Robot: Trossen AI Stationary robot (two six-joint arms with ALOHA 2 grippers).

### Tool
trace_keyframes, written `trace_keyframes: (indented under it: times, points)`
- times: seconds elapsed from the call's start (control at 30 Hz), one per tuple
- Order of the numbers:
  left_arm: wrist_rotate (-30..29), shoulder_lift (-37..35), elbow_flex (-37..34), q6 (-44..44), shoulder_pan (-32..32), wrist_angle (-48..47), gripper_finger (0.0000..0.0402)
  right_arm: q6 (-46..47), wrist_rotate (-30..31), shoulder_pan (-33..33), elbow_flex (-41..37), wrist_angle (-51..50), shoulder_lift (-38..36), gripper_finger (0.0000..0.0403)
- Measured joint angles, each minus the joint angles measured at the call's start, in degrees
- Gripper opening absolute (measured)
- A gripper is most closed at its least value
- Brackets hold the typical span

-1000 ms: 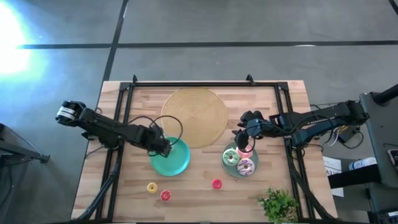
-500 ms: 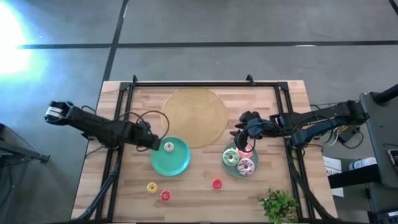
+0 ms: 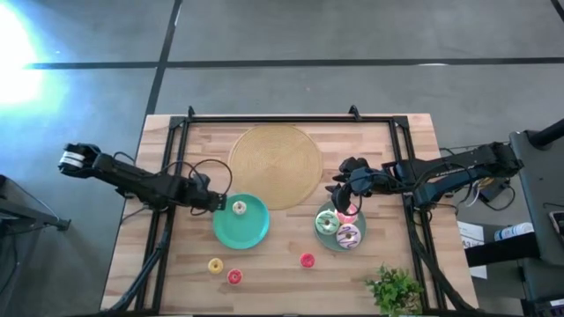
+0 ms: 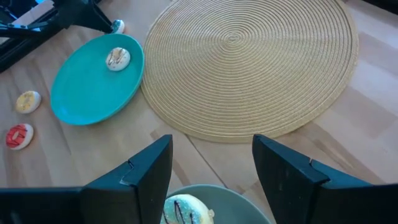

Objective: Pick & Place donuts
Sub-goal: Put the small blue donut on the light green plate

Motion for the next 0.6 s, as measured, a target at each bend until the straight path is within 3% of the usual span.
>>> trace_keyframes:
  times: [0.17,0.43,0.6]
  points:
    - [-1.33,-0.03,-0.98,-0.08,0.02,3.08,0.0118,0.0,0.02,0.0,0.0,0.0,0.0,0.0215]
    - [-4.13,0.11,-1.18,0.33,0.0,4.05,0.0012,-0.22,0.14,-0.02,0.0,0.0,0.0,0.0215]
    - [-6.66,-0.03,-0.68,-0.43,0.04,3.96,0.0002,-0.23,0.22,-0.02,0.0,-0.02,0.0,0.0215]
